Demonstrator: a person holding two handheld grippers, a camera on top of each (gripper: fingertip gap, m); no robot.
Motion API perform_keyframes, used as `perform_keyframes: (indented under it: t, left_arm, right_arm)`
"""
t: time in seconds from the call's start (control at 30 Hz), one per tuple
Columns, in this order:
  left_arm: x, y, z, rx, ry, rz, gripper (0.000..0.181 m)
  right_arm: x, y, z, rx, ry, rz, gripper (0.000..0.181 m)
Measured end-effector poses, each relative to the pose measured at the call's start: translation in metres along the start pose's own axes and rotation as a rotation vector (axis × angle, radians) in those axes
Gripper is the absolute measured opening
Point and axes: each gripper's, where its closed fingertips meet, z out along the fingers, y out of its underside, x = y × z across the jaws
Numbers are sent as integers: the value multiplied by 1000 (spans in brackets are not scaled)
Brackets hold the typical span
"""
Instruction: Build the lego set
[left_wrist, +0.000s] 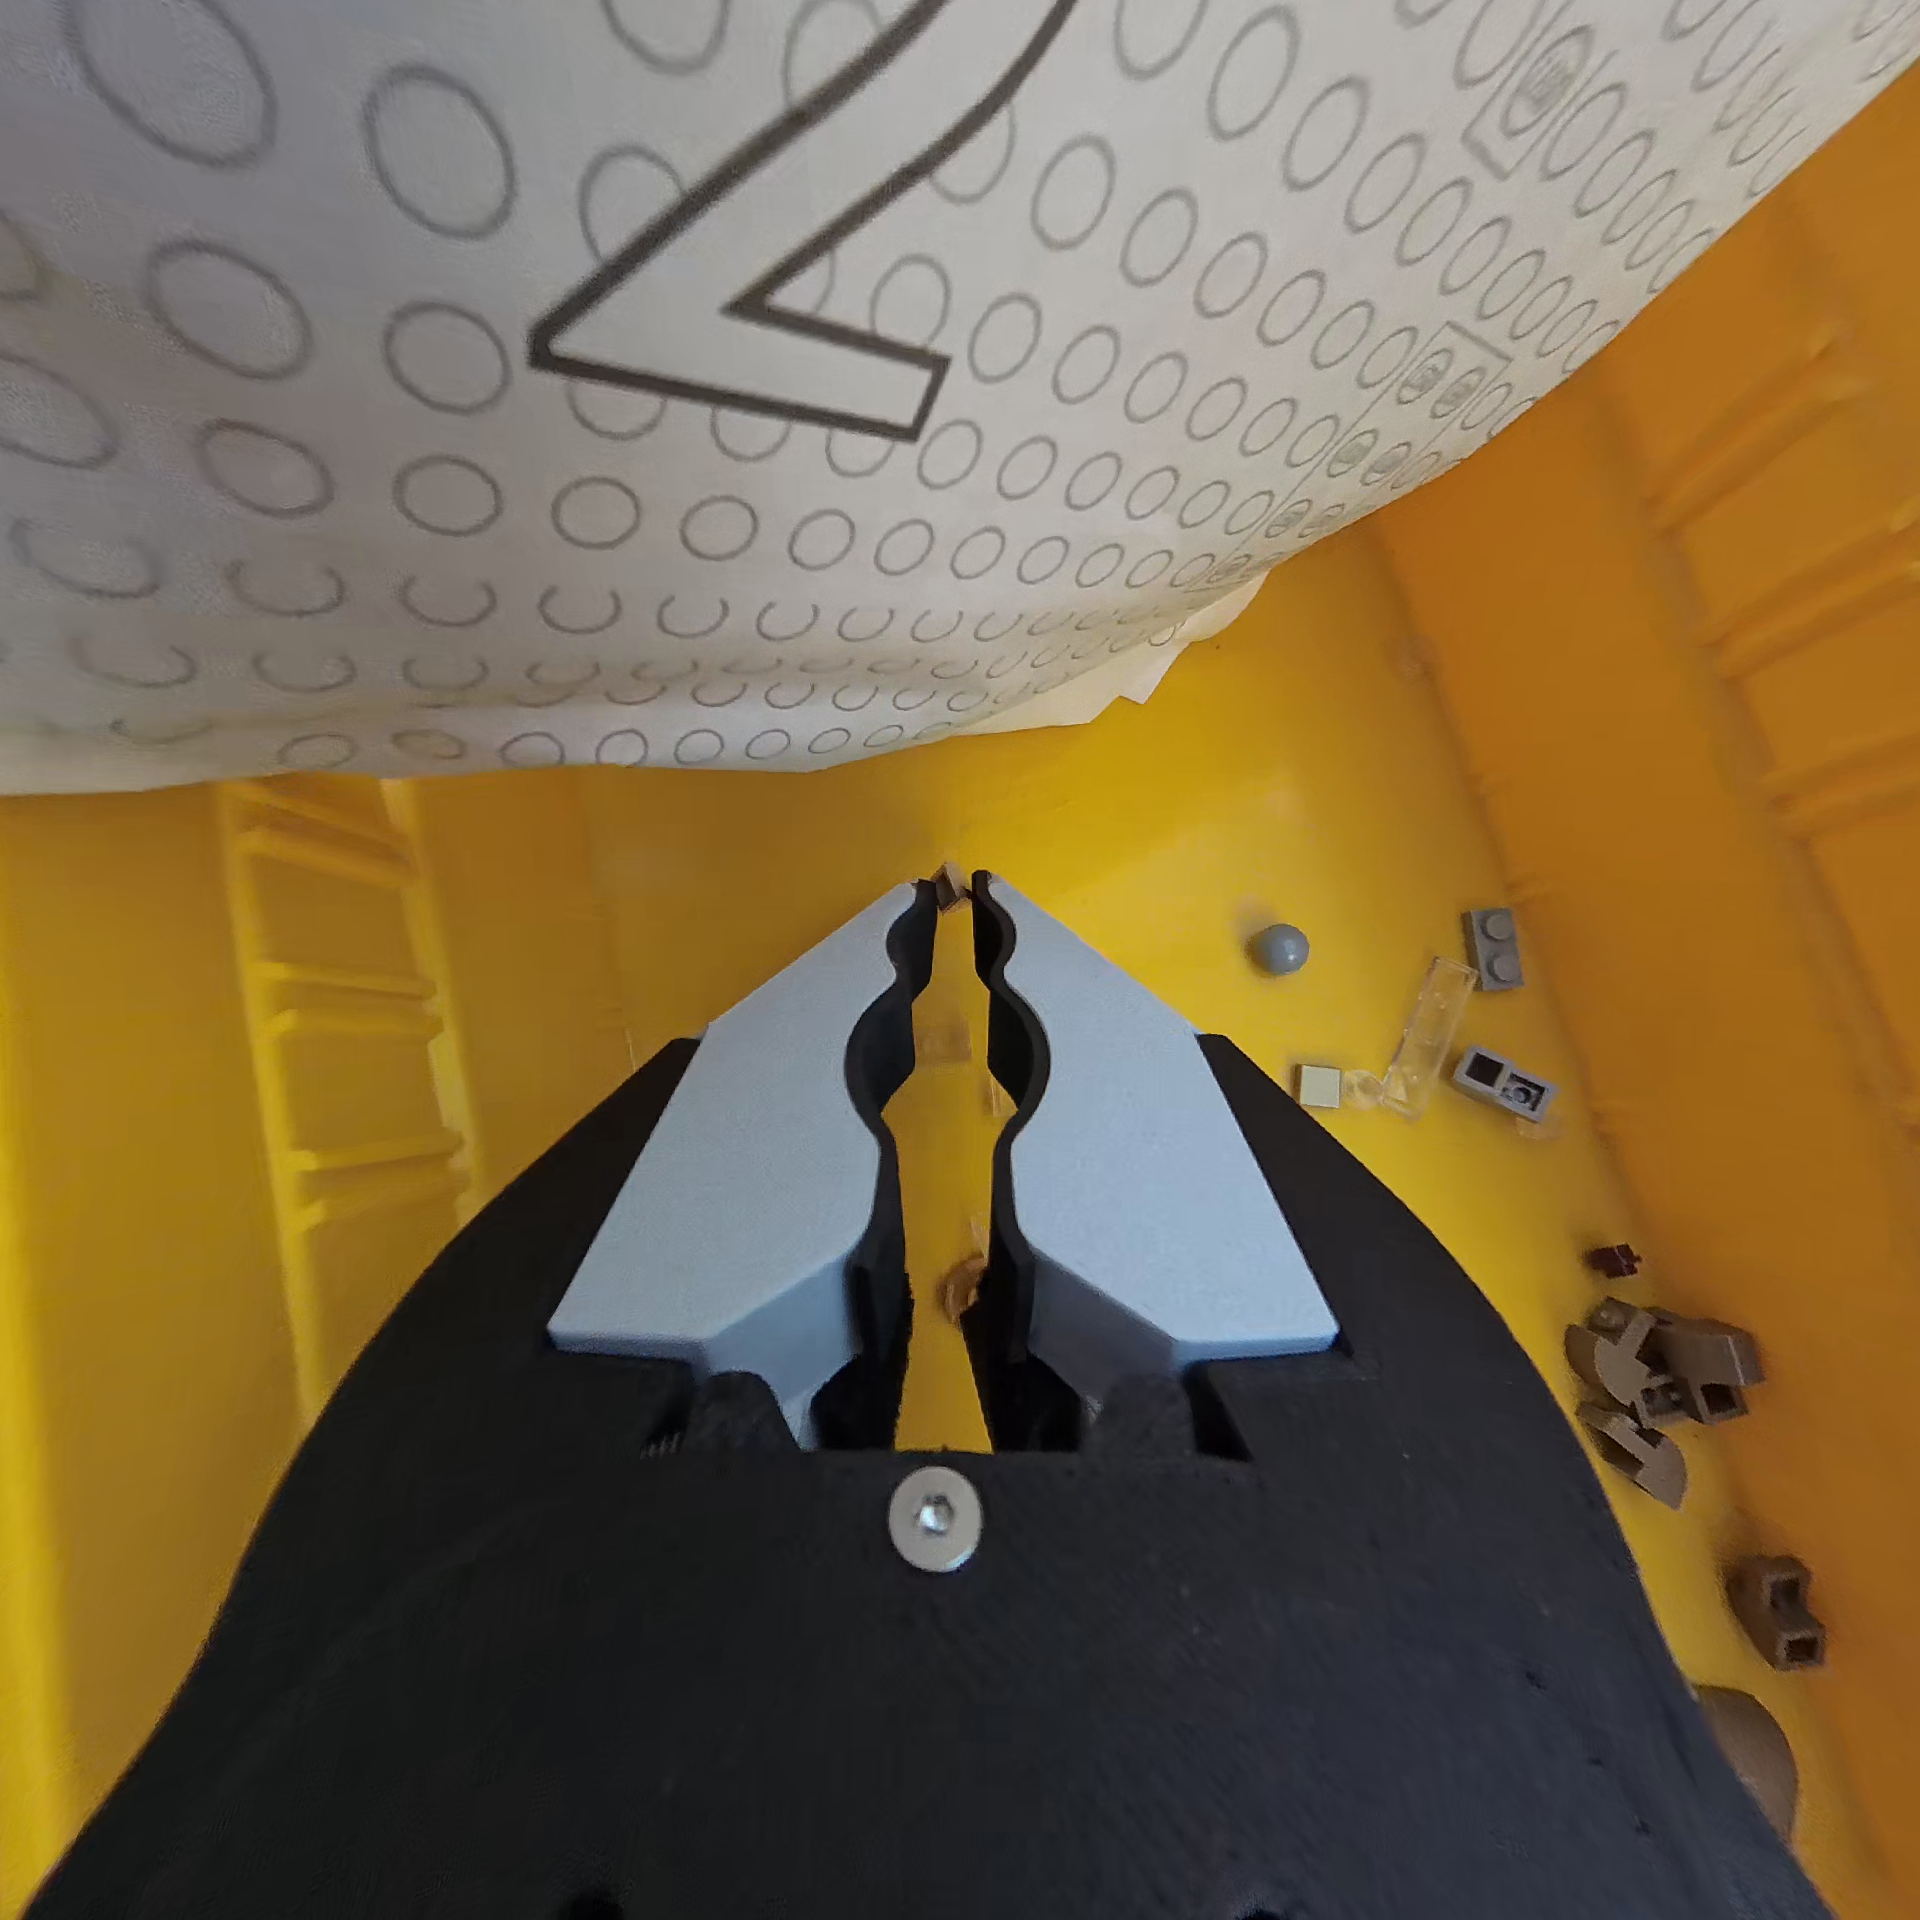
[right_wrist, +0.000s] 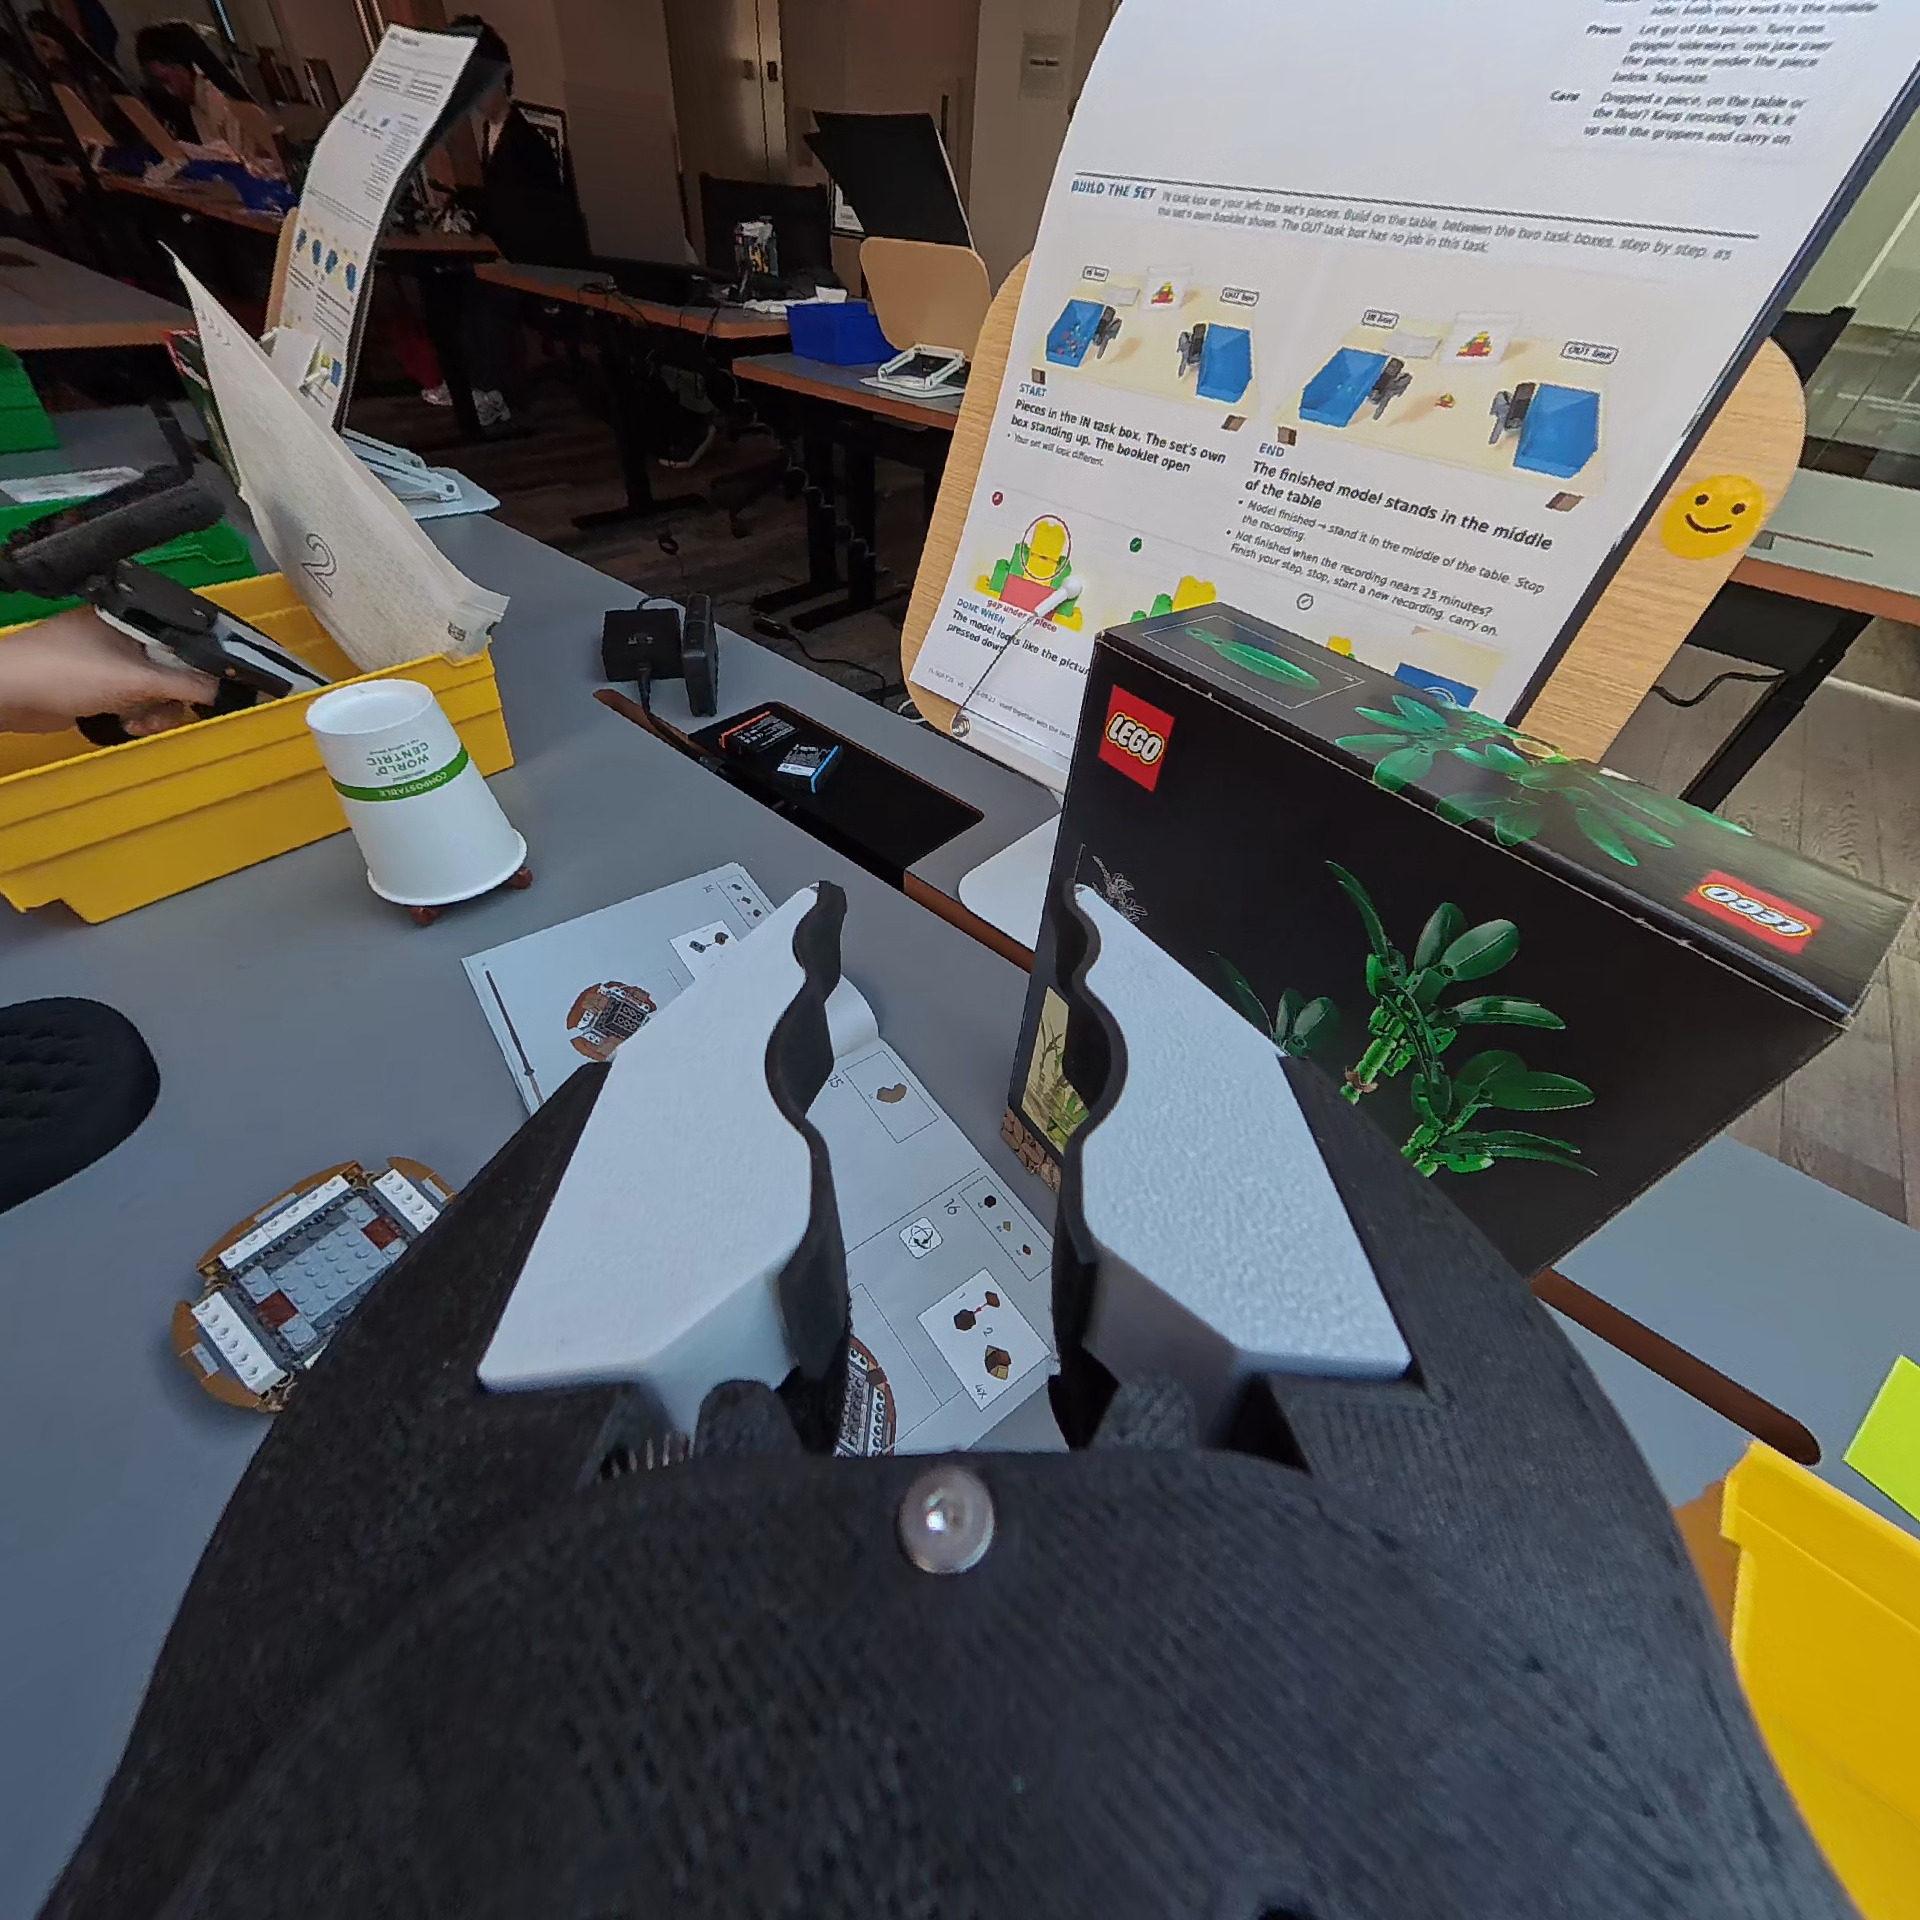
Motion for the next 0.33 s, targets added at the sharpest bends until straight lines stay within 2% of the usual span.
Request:
perform_keyframes:
  t: [0.1,0.2,0.27,0.33]
  left_arm:
    - [0,-7,-31,58,-89,26,5]
    - [17,-28,-85,190,-188,83,5]
    - [57,-50,-124,304,-170,137,5]
    - [127,-65,-148,370,-45,219,5]
  right_arm:
    - [0,-2,-2,6,2,-4,41]
    - [1,-4,-4,17,6,0,41]
    - [1,-5,-4,23,6,6,41]
    - [-2,-6,-2,24,2,7,41]
